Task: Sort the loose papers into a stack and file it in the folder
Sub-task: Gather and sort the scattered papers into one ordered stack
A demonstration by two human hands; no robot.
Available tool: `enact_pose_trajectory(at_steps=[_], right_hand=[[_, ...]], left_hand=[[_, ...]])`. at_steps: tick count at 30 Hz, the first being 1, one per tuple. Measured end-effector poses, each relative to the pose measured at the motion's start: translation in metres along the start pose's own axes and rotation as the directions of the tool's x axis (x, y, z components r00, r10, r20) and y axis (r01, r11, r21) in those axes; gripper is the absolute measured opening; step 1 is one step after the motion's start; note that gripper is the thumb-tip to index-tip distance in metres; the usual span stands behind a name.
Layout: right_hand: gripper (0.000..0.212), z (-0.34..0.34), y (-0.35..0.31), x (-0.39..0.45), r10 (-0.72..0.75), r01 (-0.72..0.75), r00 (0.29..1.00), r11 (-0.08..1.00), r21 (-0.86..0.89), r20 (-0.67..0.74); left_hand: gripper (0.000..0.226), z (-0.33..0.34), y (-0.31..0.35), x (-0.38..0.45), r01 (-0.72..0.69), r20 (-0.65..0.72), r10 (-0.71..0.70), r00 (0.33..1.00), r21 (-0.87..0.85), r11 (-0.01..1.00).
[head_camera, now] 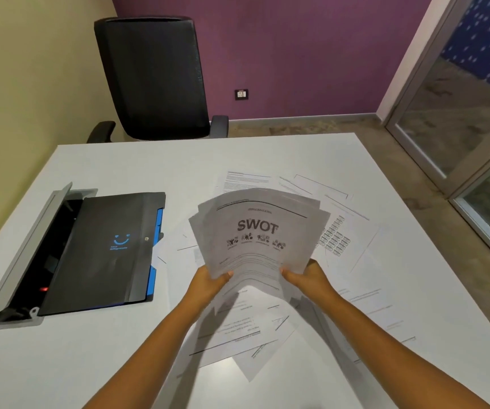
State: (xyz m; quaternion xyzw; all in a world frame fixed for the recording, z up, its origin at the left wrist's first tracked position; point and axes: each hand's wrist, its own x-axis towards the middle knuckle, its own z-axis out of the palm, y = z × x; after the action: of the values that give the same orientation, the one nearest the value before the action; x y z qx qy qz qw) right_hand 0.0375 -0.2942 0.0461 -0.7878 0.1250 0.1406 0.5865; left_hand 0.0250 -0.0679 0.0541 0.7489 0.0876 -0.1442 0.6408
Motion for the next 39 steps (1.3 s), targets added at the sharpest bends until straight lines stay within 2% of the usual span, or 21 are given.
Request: enact_pose_trajectory(at_steps=[2,6,8,11,13,15,18,20,21,25,31,33,35,39], right_hand=[[0.037,0.002,0.006,0.002,-0.001,0.0,1.0,0.998,-0.065,-0.008],[0.052,-0.001,0.008,0.004,0.015,-0.008,0.997,0.995,-0.095,0.076],[0.061,-0.004,0.012,0.001,0.061,-0.035,0.985,0.987,-0.159,0.16],[0.062,-0.005,0.026,-0.003,0.136,-0.085,0.962,0.973,-0.216,0.236],[0.058,-0.005,0.036,-0.003,0.159,-0.109,0.968,0.963,-0.246,0.192],[0.049,-0.006,0.044,-0.001,0.165,-0.133,0.982,0.951,-0.279,0.093],[0.049,-0.005,0.051,-0.002,0.157,-0.149,0.988,0.943,-0.298,0.001],[0.053,-0.003,0.054,-0.002,0.146,-0.142,0.989,0.932,-0.334,-0.013],[0.05,-0.003,0.056,-0.001,0.158,-0.153,0.987,0.925,-0.349,-0.014],[0.031,0.001,0.056,0.007,0.207,-0.19,0.978,0.896,-0.401,0.0],[0.034,0.012,0.051,0.014,0.231,-0.208,0.973,0.879,-0.429,0.003],[0.033,0.013,0.05,0.015,0.228,-0.209,0.974,0.882,-0.422,-0.004],[0.03,0.013,0.05,0.016,0.211,-0.196,0.977,0.888,-0.417,-0.009],[0.023,0.011,0.05,0.013,0.161,-0.159,0.987,0.911,-0.379,-0.029]], left_hand=[[0.034,0.0,-0.005,-0.001,0.022,-0.102,-0.018,0.995,0.035,0.999],[0.035,-0.015,-0.011,-0.003,0.058,-0.254,-0.07,0.965,-0.056,0.997],[0.039,-0.025,-0.016,-0.005,0.11,-0.293,-0.139,0.946,-0.113,0.987],[0.035,-0.038,-0.033,-0.012,0.192,-0.302,-0.252,0.919,-0.215,0.958],[0.027,-0.045,-0.047,-0.021,0.227,-0.296,-0.312,0.903,-0.287,0.931],[0.019,-0.049,-0.062,-0.031,0.269,-0.319,-0.355,0.879,-0.283,0.921],[0.005,-0.052,-0.079,-0.04,0.354,-0.438,-0.383,0.813,-0.149,0.923],[0.014,-0.056,-0.085,-0.041,0.441,-0.572,-0.379,0.727,-0.034,0.897],[0.016,-0.058,-0.085,-0.04,0.458,-0.599,-0.385,0.702,-0.033,0.888],[0.014,-0.058,-0.084,-0.037,0.479,-0.546,-0.42,0.725,-0.039,0.877],[0.011,-0.044,-0.079,-0.033,0.483,-0.496,-0.413,0.764,0.015,0.876],[0.013,-0.04,-0.076,-0.032,0.409,-0.541,-0.312,0.781,0.066,0.91],[0.017,-0.042,-0.073,-0.031,0.315,-0.624,-0.168,0.763,0.132,0.94],[0.019,-0.061,-0.072,-0.031,0.26,-0.678,-0.081,0.731,0.166,0.951]])
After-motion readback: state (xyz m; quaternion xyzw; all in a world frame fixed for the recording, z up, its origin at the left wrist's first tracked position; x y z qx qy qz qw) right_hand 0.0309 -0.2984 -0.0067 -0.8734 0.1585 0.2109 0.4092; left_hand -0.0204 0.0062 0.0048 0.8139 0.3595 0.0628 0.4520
